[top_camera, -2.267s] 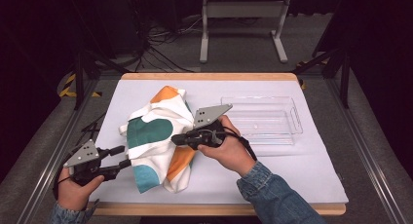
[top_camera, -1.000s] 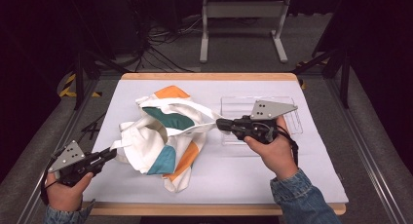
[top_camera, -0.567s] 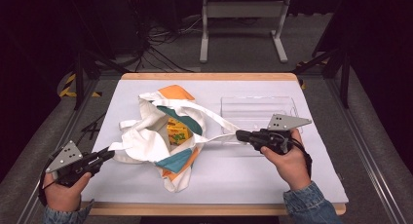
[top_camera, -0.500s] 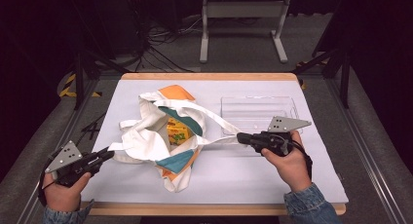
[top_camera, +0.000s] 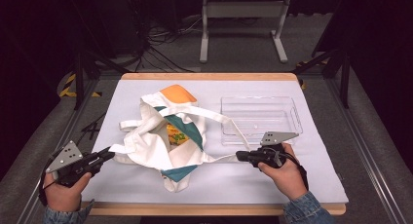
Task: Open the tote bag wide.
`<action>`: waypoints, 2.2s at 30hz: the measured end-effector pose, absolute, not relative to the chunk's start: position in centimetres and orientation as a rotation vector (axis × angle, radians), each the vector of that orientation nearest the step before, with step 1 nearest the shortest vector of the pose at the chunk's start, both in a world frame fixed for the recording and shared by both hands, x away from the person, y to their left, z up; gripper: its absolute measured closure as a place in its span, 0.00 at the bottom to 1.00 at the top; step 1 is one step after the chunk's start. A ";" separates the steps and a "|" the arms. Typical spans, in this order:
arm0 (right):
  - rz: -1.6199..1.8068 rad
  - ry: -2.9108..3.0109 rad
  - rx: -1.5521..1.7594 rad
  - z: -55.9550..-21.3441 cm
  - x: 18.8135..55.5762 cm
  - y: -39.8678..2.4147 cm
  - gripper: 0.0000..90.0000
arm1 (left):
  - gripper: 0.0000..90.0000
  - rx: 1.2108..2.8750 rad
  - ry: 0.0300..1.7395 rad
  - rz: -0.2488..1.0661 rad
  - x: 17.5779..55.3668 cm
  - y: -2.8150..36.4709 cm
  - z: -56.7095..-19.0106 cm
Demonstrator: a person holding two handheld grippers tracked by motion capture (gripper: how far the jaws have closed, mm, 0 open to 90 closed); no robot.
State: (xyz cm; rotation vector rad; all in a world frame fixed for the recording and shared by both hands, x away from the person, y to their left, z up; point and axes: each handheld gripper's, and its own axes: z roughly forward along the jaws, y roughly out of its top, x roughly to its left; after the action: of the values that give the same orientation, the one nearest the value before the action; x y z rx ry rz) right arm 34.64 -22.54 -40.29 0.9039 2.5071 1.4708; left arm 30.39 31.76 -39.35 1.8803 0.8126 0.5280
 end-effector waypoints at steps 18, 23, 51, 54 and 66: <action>1.293 2.691 0.943 -42.9 34.0 -20.8 0.98 | 0.94 1.876 0.794 0.523 30.4 31.5 -39.3; 1.329 2.658 0.898 -41.9 33.7 -20.5 0.92 | 0.94 1.876 0.775 0.521 30.3 31.2 -39.2; 1.499 2.462 0.514 -31.7 37.1 -8.4 0.37 | 0.93 1.884 0.729 0.479 30.5 29.8 -39.1; 1.469 2.469 0.499 -31.9 37.3 -7.0 0.35 | 0.93 1.887 0.727 0.479 30.5 29.8 -39.1; 1.361 2.496 0.474 -33.3 38.5 -3.5 0.34 | 0.93 1.890 0.724 0.468 30.6 29.8 -39.3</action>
State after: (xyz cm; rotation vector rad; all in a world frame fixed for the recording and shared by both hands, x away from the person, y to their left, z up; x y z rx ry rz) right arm 38.53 -3.46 -33.31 0.4744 2.4956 1.3613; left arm 30.56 29.80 -39.34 1.8901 0.7236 0.4678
